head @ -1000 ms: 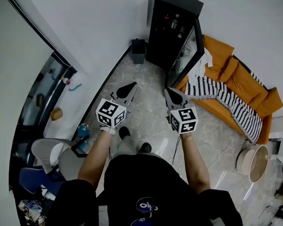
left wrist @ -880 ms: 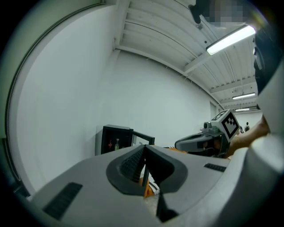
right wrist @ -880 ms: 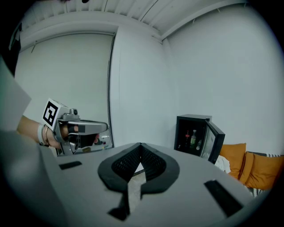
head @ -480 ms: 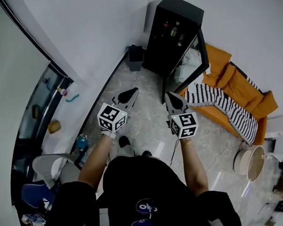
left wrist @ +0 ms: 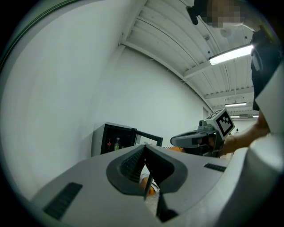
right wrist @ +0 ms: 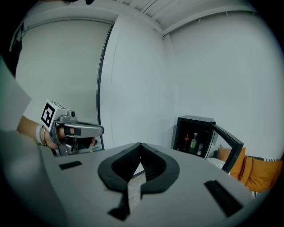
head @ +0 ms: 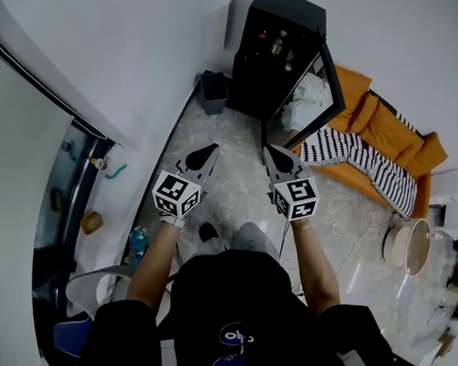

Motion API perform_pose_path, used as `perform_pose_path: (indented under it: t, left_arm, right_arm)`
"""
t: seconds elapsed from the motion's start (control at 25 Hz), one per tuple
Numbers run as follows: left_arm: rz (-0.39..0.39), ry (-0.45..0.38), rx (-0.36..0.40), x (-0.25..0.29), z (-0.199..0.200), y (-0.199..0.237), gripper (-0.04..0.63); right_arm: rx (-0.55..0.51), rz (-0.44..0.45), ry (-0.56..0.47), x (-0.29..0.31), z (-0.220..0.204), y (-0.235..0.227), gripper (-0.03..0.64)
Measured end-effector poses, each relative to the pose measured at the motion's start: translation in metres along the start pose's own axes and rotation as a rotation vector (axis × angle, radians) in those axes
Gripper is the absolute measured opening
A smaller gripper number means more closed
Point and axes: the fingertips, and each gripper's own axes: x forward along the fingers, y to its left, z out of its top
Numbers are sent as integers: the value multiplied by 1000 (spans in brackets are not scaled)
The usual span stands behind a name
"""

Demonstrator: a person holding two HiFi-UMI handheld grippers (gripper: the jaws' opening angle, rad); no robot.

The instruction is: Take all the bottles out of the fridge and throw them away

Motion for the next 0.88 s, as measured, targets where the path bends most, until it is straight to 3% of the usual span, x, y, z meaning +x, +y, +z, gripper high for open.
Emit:
perform_pose_path:
  t: [0.44,0.88]
  left_arm:
    - [14,25,-10,43,-2,63,3]
    - [54,50,20,145,34,121,3]
  right_arm:
    - [16,8,7,72,9,-36,6]
    - [15,66,-12,158,44,-128,6]
